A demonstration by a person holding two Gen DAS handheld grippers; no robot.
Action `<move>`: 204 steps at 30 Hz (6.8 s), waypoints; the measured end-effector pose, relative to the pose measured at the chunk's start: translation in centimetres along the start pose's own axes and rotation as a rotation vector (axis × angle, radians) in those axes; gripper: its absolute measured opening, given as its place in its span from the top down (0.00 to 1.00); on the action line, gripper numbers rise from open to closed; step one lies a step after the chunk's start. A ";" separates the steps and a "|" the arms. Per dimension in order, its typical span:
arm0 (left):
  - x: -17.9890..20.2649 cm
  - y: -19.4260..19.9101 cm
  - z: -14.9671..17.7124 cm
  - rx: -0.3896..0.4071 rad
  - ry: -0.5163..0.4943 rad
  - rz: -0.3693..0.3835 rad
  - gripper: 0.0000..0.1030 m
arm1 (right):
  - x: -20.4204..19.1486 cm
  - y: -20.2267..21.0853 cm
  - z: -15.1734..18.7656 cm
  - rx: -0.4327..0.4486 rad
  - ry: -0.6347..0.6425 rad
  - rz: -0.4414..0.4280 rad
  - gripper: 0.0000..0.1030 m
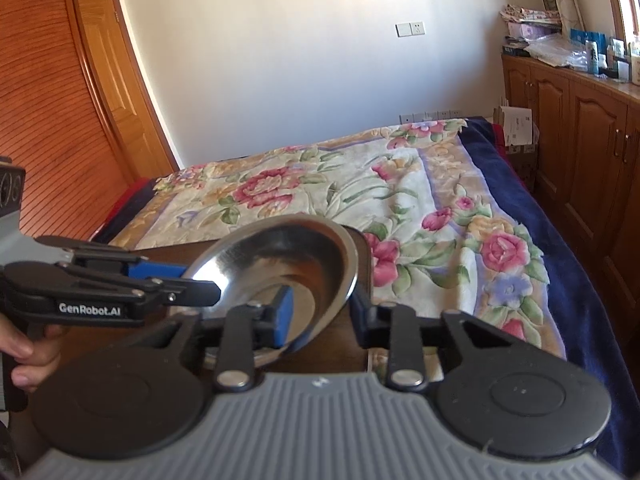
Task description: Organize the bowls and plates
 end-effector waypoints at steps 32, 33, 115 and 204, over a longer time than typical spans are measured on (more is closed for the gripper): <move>1.3 8.6 -2.3 0.119 -0.068 -0.047 0.69 | -3.8 4.6 -3.2 0.101 0.059 -0.030 0.75; 1.4 9.1 -2.4 0.126 -0.070 -0.049 0.69 | -4.1 4.8 -3.4 0.106 0.062 -0.031 0.75; 6.1 25.4 17.1 0.131 -0.046 -0.113 0.69 | -14.8 15.3 9.6 -0.002 0.154 -0.140 0.75; 4.2 23.6 20.6 0.245 0.148 -0.161 0.48 | -13.7 14.0 13.0 0.237 0.100 -0.065 0.47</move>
Point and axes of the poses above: each gripper's, at about its wrist camera, not at the fingertips, and y roughly against the way its jaws point, x to its right, z to its underside, the point moved 3 cm from there along -y, roughly the way its jaws point, and after that the axes turned 5 degrees about x, right-handed, at the moved point
